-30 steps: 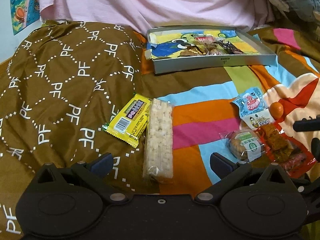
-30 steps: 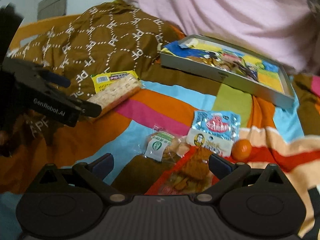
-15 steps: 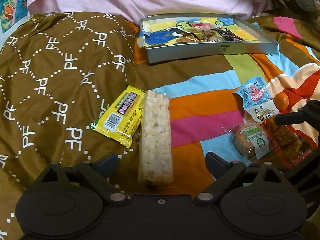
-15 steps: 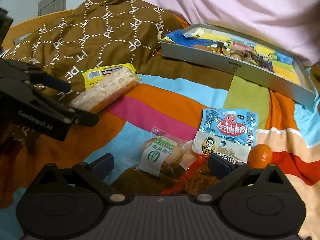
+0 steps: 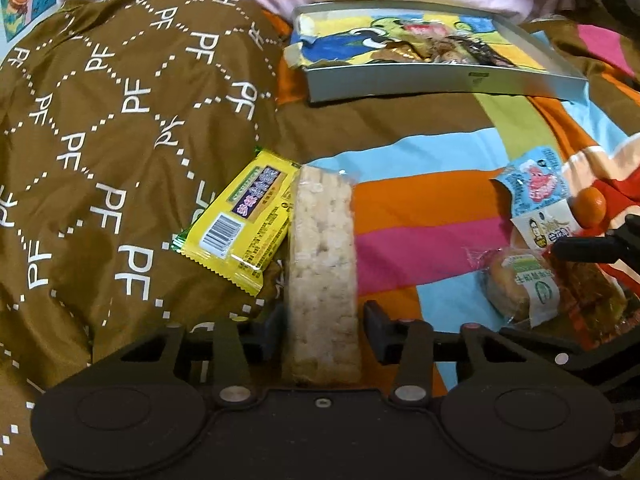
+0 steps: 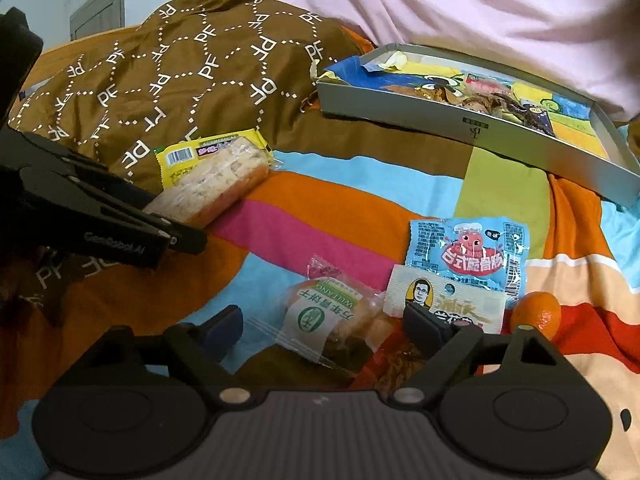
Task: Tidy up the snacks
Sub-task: 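Lower left tool to white rice cracker bar while right lowers to wrapped bun, then close left gripper on rice cracker bar while right closes on wrapped bun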
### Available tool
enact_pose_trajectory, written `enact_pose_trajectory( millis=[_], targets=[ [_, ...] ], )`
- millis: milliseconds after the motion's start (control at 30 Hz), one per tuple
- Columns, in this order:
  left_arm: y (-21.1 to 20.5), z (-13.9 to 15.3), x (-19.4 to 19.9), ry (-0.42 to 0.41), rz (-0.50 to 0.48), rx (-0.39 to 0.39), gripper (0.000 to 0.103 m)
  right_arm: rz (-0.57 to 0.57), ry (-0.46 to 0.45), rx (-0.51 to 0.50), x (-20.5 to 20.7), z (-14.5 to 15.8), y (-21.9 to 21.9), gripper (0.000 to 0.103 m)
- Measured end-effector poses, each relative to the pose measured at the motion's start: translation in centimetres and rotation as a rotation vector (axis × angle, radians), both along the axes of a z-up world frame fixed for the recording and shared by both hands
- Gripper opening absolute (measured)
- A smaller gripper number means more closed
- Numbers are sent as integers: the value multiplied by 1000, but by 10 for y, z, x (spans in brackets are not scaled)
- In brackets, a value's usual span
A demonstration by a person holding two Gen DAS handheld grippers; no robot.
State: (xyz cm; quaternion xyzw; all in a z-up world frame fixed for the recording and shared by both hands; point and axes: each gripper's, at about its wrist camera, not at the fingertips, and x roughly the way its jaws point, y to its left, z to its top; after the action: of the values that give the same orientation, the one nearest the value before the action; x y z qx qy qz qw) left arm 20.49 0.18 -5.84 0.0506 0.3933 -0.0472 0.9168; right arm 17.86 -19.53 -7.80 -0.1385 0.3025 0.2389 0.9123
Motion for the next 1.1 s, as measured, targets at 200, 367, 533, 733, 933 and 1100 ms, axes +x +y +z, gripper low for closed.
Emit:
enact_pose_trajectory(
  millis=[200,367,533,733,933,1100],
  targets=[
    [-3,0,2,14,10,4,39,22,-21,-43,1,-3,11,78],
    [-4,0,4,22,12,8,39,39,-37,-76,-3,-5,16,76],
    [-5,-1,5,20,19,-1,38,22,-26,-52,-1,-4,13,62],
    [-9,-3,1,10,14,-13,37,24,-29,-63,-2,-4,15,60],
    [-16,-2,-5,13,-14,-19,36,8,-19,-57,-5,-1,14,58],
    [-21,0,-7,13,-27,-37,35,16,-38,-81,-7,-2,15,56]
  ],
)
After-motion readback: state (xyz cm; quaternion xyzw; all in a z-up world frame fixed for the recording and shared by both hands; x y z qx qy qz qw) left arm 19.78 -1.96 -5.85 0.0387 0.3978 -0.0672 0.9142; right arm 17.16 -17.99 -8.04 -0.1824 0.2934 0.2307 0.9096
